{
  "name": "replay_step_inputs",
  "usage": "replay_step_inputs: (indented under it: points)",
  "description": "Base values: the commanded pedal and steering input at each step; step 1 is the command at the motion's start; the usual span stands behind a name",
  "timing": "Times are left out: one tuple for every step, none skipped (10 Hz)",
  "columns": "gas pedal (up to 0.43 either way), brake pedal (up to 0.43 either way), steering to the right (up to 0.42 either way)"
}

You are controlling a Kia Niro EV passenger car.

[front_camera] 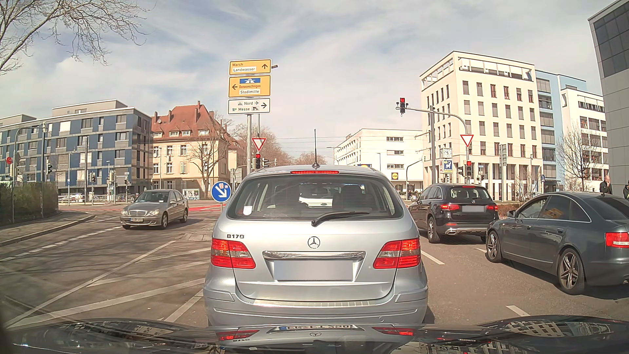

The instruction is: Follow the waypoints while adhering to traffic rules and regulations

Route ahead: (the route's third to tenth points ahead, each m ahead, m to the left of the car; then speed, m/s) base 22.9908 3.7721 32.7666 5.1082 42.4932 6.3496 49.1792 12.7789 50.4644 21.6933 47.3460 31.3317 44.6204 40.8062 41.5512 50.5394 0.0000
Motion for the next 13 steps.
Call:
replay_step_inputs:
  points:
    - [0.000,0.299,0.006]
    - [0.000,0.299,0.006]
    - [0.000,0.299,0.006]
    - [0.000,0.299,0.006]
    - [0.000,0.299,0.006]
    - [0.000,0.305,0.006]
    - [0.000,0.293,0.006]
    - [0.000,0.299,0.006]
    - [0.000,0.299,0.006]
    - [0.000,0.299,0.006]
    - [0.000,0.299,0.006]
    - [0.000,0.299,0.006]
    - [0.000,0.299,0.006]
